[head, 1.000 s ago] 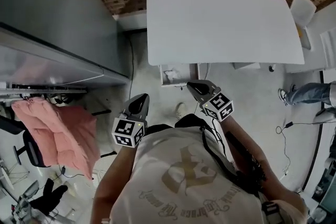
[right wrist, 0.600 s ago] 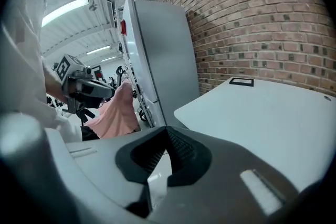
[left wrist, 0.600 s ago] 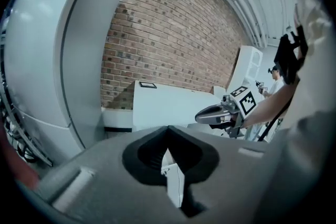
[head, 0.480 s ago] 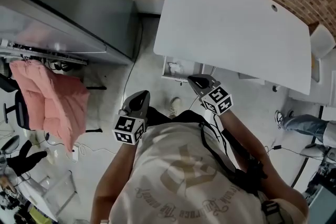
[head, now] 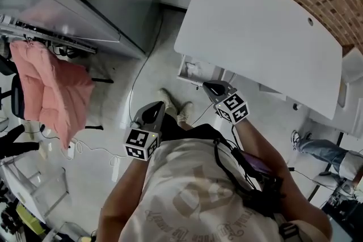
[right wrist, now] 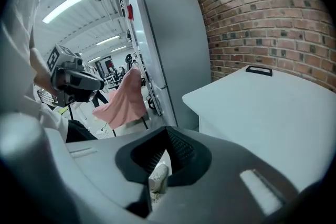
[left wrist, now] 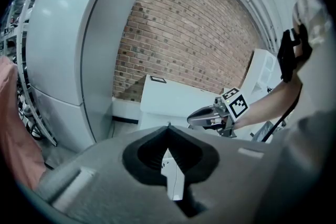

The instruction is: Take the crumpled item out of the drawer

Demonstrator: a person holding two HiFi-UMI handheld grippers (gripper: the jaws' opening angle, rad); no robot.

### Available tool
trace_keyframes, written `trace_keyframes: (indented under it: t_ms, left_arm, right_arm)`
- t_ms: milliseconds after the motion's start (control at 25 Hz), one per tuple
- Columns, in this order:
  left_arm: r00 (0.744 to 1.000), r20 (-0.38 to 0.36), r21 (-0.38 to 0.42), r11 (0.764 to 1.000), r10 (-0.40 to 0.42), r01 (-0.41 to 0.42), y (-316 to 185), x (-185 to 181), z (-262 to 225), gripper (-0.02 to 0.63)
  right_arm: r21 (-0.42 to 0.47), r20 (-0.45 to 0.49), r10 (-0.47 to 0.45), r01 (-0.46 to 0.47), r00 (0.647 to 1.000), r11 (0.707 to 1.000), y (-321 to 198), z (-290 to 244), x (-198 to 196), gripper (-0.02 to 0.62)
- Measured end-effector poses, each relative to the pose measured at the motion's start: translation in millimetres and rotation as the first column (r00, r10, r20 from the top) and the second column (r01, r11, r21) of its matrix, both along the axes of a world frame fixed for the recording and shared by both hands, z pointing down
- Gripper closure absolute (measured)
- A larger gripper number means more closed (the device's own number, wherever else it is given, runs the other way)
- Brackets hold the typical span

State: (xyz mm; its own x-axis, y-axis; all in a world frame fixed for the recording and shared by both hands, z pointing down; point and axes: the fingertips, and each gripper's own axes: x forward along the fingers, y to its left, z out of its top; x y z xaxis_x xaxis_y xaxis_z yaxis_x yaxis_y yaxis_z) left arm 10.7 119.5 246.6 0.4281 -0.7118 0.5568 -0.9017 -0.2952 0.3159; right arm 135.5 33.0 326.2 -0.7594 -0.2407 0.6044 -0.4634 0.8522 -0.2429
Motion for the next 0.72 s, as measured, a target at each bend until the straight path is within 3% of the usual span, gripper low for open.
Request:
trace_keyframes:
  t_ms: [200,400,720]
  left_arm:
    - [1.0,-0.016,-0.044,0.999,0.005,-0.006,4.4,0.0,24.1,0.602]
    - [1.0,0.002,-0.043,0.999,0.014,-0.014,-13.5,-5.2,44.3,0.603]
    - [0.999,-0.042,-0.059,0.998,0.022,-0.024,-50.1,-1.1,80.3,0.603]
  right_arm:
    - [-0.026,-0.034,0.007,-0.008,0.999,1.0,-1.0,23.5,-1.1,0.588]
    - [-0.021,-0.033,0.017,-0.018,0.999,1.0,-13.6,44.7,-11.6,0.588]
    - [-0.013,-0.095,0.016,-0.018,0.995,1.0,-33.5,79.8,-17.3,0.588]
